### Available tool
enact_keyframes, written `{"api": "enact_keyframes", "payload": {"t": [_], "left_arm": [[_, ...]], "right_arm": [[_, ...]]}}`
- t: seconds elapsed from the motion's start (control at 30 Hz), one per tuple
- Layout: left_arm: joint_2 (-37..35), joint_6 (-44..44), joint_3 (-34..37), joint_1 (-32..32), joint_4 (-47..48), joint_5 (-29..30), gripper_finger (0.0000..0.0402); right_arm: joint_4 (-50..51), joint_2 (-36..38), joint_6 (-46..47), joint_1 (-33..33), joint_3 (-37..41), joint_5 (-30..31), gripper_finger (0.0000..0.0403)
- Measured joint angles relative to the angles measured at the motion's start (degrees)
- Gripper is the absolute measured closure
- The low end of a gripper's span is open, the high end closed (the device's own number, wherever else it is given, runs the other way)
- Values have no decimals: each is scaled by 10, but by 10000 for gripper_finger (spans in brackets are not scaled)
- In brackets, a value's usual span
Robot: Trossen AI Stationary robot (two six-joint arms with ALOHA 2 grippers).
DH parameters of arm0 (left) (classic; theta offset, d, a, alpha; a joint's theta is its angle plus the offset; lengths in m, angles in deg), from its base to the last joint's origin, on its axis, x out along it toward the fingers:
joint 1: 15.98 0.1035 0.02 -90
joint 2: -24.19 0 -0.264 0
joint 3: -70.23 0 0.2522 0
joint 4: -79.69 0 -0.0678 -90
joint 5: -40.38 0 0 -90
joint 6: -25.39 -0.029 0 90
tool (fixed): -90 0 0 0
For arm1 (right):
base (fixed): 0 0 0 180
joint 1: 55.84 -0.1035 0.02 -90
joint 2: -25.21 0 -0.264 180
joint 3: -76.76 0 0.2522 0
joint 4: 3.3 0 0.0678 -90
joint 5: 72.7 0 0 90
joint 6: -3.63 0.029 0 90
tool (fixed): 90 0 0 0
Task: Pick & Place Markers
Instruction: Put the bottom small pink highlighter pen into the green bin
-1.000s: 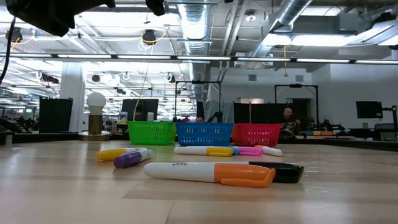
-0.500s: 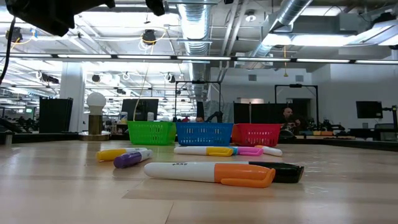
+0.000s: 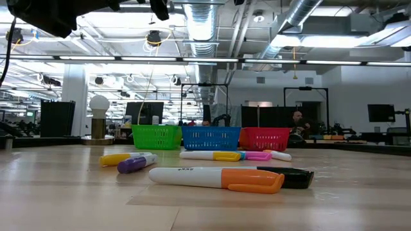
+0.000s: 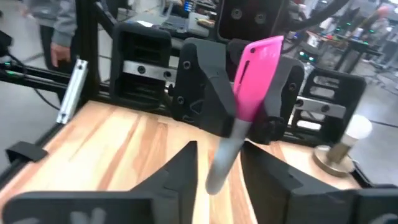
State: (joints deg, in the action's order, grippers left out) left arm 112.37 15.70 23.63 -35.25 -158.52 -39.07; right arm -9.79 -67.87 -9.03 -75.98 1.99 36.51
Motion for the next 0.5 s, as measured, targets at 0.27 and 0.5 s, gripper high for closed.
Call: {"api": "enact_keyframes", "payload": {"t": [0.27,0.5], "left_arm": [[-6,-5,1,10,13,20,355],[-119,-5,2,69,229,96,335]], "right_arm": [[88,1,-27,1,0,99,202],[291,30,43,37,0,185,191]]}}
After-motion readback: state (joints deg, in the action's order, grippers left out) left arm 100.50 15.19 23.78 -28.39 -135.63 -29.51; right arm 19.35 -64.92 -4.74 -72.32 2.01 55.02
